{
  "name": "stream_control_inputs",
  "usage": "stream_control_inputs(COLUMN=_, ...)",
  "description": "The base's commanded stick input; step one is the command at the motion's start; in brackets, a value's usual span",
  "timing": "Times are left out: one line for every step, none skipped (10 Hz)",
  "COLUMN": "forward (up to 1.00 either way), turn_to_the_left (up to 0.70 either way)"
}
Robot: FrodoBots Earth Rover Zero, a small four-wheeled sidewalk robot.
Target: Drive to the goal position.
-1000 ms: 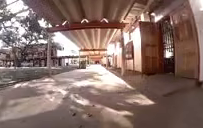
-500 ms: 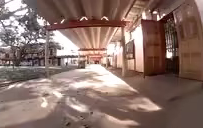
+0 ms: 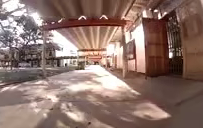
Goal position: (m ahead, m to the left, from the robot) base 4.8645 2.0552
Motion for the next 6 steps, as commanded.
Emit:
stream_control_inputs(forward=0.5, turn_to_the_left=0.0)
stream_control_inputs(forward=0.5, turn_to_the_left=0.0)
stream_control_inputs(forward=0.5, turn_to_the_left=0.0)
stream_control_inputs(forward=0.5, turn_to_the_left=0.0)
stream_control_inputs(forward=0.5, turn_to_the_left=0.0)
stream_control_inputs(forward=0.5, turn_to_the_left=0.0)
